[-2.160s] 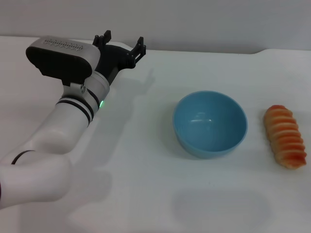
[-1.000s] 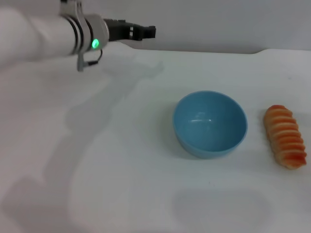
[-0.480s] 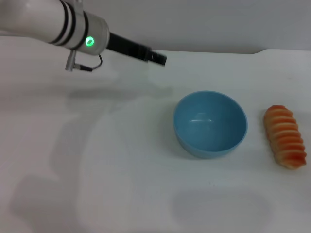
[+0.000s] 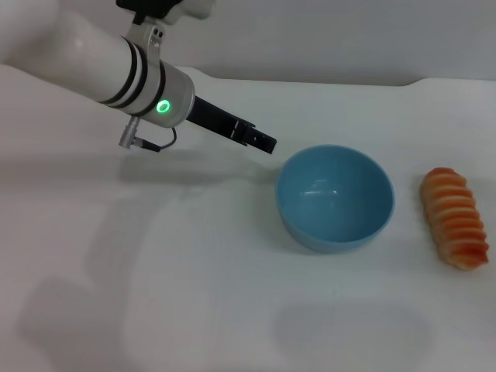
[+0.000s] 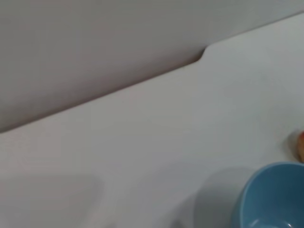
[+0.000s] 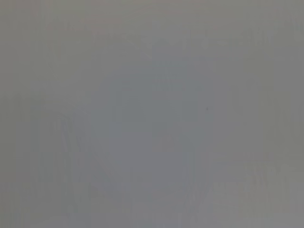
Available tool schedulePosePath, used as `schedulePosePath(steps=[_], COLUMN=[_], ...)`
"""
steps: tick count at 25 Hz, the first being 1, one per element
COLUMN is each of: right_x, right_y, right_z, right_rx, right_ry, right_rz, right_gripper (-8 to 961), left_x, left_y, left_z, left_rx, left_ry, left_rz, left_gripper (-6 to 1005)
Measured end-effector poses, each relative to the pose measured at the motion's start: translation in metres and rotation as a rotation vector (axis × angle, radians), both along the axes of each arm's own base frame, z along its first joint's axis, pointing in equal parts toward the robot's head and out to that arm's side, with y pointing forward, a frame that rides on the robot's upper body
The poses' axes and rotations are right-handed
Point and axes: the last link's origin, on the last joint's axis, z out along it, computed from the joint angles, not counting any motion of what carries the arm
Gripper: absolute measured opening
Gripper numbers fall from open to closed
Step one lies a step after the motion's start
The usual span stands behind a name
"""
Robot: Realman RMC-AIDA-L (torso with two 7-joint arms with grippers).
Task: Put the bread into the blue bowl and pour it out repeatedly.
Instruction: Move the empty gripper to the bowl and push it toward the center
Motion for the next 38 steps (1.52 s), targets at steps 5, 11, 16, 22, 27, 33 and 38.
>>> schedulePosePath(steps=[5,11,16,22,27,33,38], right_x=[0.002,0.002,0.002,0.004,0.005,0.005,0.006], right_y=[-0.002,-0.002,-0.001,0.000,0.001,0.000,0.000], right_z=[-0.001,-0.001,0.000,-0.001,-0.001,-0.001,-0.001], right_rx=[-0.003,-0.004,-0.003,-0.011,-0.016,-0.016,-0.016], right_ry=[0.002,0.003,0.001,-0.002,-0.006,-0.006,-0.008], right_rz=[-0.008,-0.013,-0.013,-0.023,-0.030,-0.032,-0.034], right_gripper=[785,784,784,784,784,784,784], left_x=[0.006,0.001,-0.003,-0.001,-0.002,-0.008,-0.015], left_y=[-0.007,-0.013,-0.015,-0.016,-0.015,-0.015,-0.015], left_z=[-0.007,-0.019,-0.030,-0.041,-0.047,-0.056,-0.062], left_rx=[-0.049,-0.089,-0.076,-0.095,-0.092,-0.075,-0.067], left_ry=[-0.067,-0.093,-0.094,-0.100,-0.097,-0.067,-0.054], left_rz=[0.012,0.050,0.052,0.056,0.054,0.054,0.071], left_gripper=[865,865,866,866,866,865,865])
